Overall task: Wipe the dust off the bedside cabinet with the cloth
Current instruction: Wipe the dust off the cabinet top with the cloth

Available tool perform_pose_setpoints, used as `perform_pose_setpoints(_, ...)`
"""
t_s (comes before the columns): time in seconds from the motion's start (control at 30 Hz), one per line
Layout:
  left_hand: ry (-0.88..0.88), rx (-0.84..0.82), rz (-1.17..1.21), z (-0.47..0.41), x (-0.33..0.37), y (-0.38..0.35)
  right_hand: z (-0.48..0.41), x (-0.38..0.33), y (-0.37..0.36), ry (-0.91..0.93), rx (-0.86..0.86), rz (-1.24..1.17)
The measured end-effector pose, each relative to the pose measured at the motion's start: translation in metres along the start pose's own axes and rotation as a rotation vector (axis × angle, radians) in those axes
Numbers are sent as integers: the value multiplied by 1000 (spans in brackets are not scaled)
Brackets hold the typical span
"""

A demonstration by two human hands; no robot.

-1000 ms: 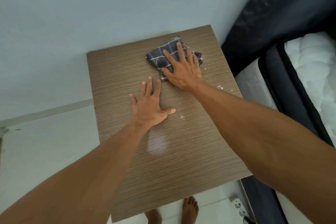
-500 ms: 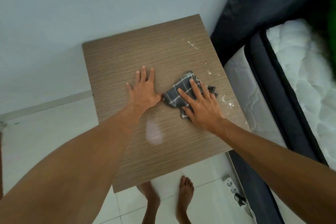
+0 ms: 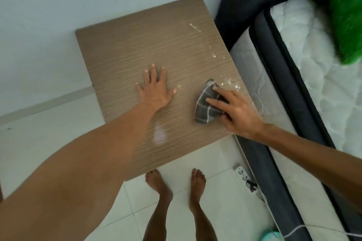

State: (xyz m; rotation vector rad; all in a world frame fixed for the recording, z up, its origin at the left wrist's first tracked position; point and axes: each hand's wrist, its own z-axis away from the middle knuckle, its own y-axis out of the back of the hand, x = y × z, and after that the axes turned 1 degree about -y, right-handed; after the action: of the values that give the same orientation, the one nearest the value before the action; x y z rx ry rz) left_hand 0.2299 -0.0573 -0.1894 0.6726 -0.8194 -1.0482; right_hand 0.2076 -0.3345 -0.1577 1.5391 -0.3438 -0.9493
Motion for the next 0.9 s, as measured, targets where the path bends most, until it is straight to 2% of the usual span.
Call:
perform_pose_setpoints(0.1, -8, -28, -2, -1, -2, -1, -62, -5, 6, -151, 15, 62)
perform_pose_setpoints(0.3, -3, -11, -21, -4, -2, -5, -112, -5, -35, -344, -201, 246)
perform_pose_setpoints(0.43, -24, -24, -32, 0, -2, -2, -70, -13, -53, -388, -178, 205)
perform_pose_setpoints(0.67, -28, -53, -49, 5, 9, -3, 55, -35, -55, -412, -178, 228)
perform_pose_setpoints(0.9, -37, -35, -51, 9, 20, -13, 124, -34, -43, -324, -50, 103)
